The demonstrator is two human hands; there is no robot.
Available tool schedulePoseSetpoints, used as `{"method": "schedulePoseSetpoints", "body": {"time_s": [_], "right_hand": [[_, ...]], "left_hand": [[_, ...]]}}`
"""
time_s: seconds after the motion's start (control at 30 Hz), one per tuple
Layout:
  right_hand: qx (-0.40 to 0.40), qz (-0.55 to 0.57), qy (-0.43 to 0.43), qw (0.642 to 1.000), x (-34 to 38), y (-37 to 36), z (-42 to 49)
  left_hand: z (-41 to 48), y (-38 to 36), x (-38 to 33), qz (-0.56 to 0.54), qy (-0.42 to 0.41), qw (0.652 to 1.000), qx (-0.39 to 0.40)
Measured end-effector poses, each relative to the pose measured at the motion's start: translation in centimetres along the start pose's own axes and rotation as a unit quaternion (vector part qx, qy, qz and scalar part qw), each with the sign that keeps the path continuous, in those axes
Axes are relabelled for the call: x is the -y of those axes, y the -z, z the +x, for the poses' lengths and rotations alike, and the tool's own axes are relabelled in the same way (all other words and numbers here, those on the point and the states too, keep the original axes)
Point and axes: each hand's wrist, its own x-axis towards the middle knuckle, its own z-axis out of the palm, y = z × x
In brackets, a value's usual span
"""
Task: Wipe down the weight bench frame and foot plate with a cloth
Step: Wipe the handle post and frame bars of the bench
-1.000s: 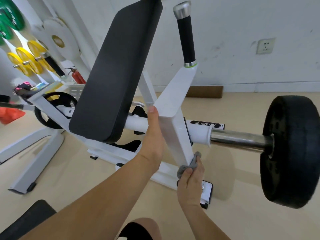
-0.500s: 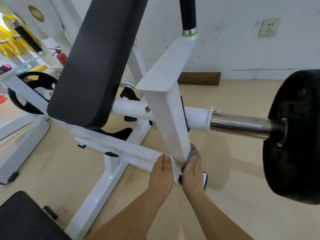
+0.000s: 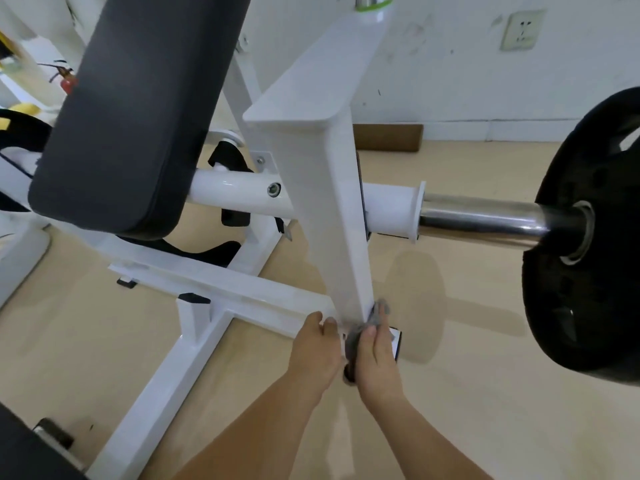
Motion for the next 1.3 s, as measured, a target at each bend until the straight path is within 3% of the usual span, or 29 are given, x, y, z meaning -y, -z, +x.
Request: {"method": "schedulePoseSetpoints", "body": {"time_s": [0.07, 0.17, 0.3, 0.4, 0.57, 0.7, 0.77, 0.83, 0.93, 0.97, 1.0, 1.13, 1.2, 1.3], "right_hand": [[0.028, -0.01, -0.071, 0.997, -0.9, 0.7, 0.7], [0.004, 0.036, -0.106, 0.994, -0.7, 0.8, 2.3], [-0.076, 0.106, 0.002, 0.991, 2.0, -1.0, 1.5], [-0.098, 0.086, 0.082, 0.988, 2.7, -2.4, -0.2], [-0.013, -0.064, -0.109, 0.992, -1.1, 0.5, -0.1], [-0.024, 0.013, -0.047, 0.999, 0.1, 2.7, -1.0], [-0.033, 0.048, -0.023, 0.998, 0.9, 3.5, -1.7], [0.019, 0.033, -0.022, 0.999, 1.9, 4.4, -2.5], [0.194, 0.001, -0.084, 0.977, 3.5, 5.6, -3.4], [0.214, -0.001, -0.105, 0.971, 4.2, 6.0, -3.4], [0.195, 0.021, -0.117, 0.973, 4.8, 6.3, -3.3], [-0.049, -0.025, -0.076, 0.996, 5.3, 7.4, -1.8], [-0.066, -0.019, -0.076, 0.995, 5.7, 7.2, -1.3], [-0.041, 0.067, -0.079, 0.994, 6.2, 7.5, -0.1]], "left_hand": [[0.0, 0.7, 0.4, 0.02, 0.004, 0.999, 0.026], [0.1, 2.0, 1.0, 0.047, -0.002, 0.997, 0.068], [0.3, 3.3, 0.9, 0.026, 0.007, 0.998, 0.06], [0.6, 3.1, 0.5, -0.003, 0.013, 0.999, 0.049], [-0.1, 1.1, -0.4, -0.036, 0.03, 0.995, 0.09], [-0.3, 0.0, -0.9, -0.09, 0.091, 0.981, 0.145], [-0.8, -0.6, -1.7, -0.173, 0.166, 0.949, 0.205], [-1.4, -1.3, -2.3, -0.223, 0.2, 0.929, 0.219], [-1.9, -1.3, -2.1, -0.21, 0.203, 0.941, 0.168], [-2.0, -1.0, -1.8, -0.213, 0.209, 0.943, 0.144], [-1.9, -0.7, -1.4, -0.22, 0.212, 0.945, 0.117], [-2.9, 0.4, -2.2, -0.296, 0.173, 0.937, -0.061], [-4.8, 0.4, -4.7, -0.351, 0.07, 0.925, -0.129], [-7.1, -1.1, -9.1, -0.424, -0.078, 0.896, -0.108]]}}
